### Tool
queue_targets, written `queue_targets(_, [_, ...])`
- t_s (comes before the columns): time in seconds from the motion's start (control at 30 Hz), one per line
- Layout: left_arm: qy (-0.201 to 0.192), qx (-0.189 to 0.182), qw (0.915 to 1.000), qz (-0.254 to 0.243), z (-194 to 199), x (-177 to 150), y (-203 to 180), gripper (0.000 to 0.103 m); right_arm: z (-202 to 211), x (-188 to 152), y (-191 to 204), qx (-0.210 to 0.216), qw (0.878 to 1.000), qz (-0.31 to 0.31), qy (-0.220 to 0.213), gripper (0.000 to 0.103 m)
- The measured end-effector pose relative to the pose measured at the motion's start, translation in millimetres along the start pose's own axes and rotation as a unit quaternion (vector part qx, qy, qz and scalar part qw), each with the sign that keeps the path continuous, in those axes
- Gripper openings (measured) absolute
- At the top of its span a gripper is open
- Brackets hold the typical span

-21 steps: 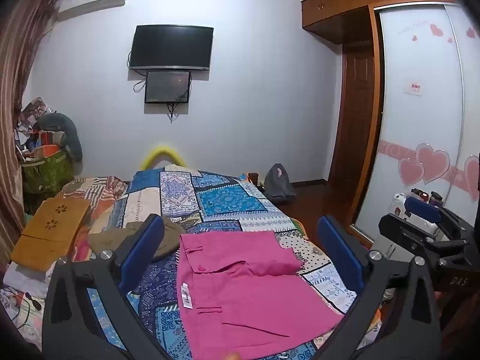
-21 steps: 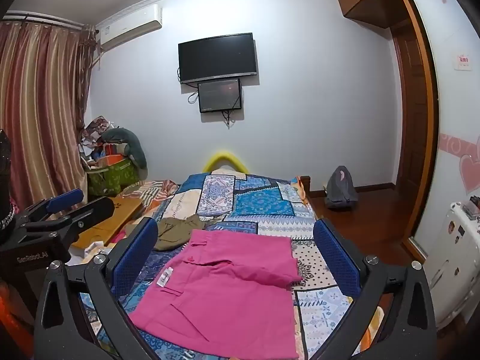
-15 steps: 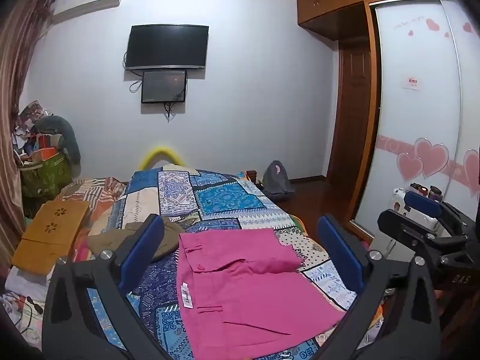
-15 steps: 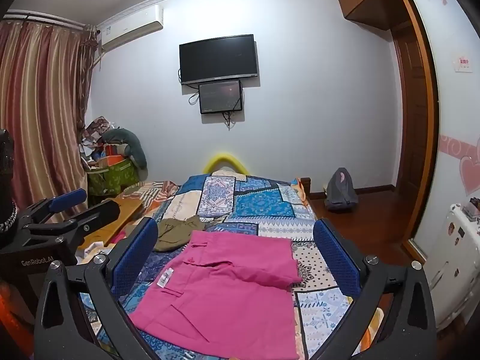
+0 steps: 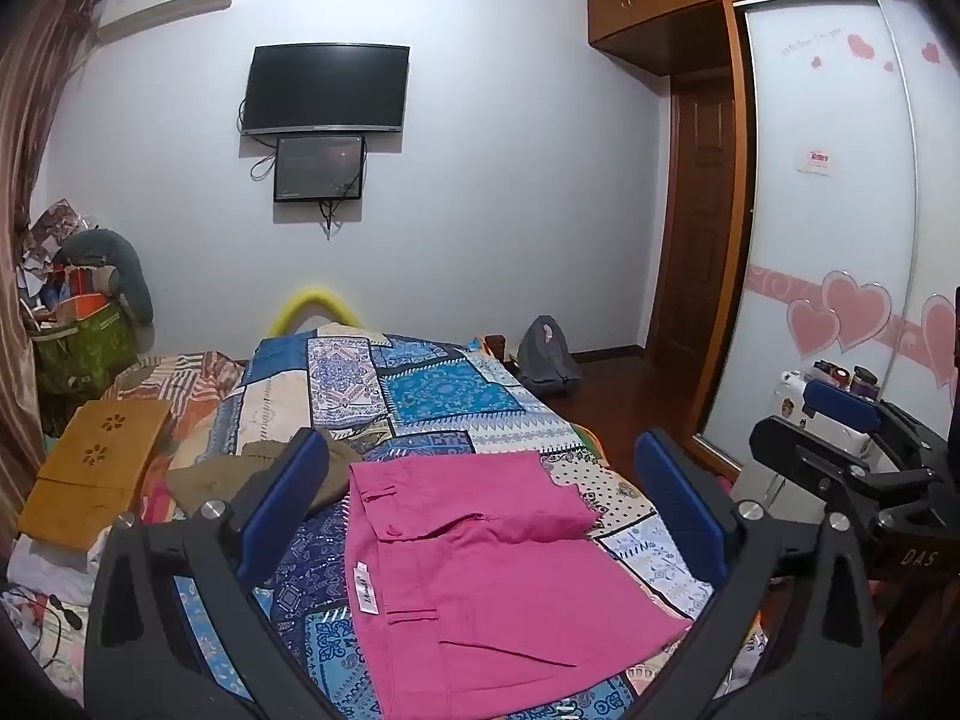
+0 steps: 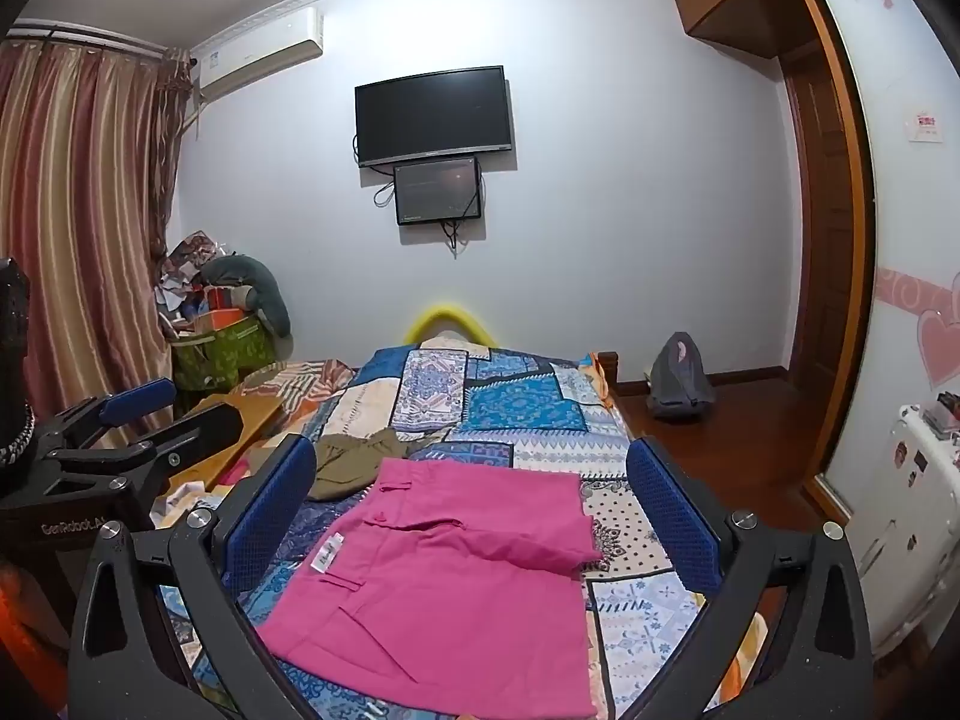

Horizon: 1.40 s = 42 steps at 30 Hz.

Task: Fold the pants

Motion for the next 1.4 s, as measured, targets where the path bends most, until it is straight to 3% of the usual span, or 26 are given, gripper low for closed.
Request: queue_targets(1.4, [0.003, 0.006, 0.9999, -0.011, -0.9, -1.1, -3.5, 0.103, -7.5, -5.3, 0.2, 0.002, 1.000, -0.005, 0.006, 0.103])
Point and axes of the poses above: each gripper's, at about its wrist camera, not at the fingertips, and z roughly against the way its jaws point, y to its left, x to its top, the point moved 8 cm from there along -z, roughly the way its jaws point, and after that the axes turned 11 degrees about y, right-handed, at the moved point
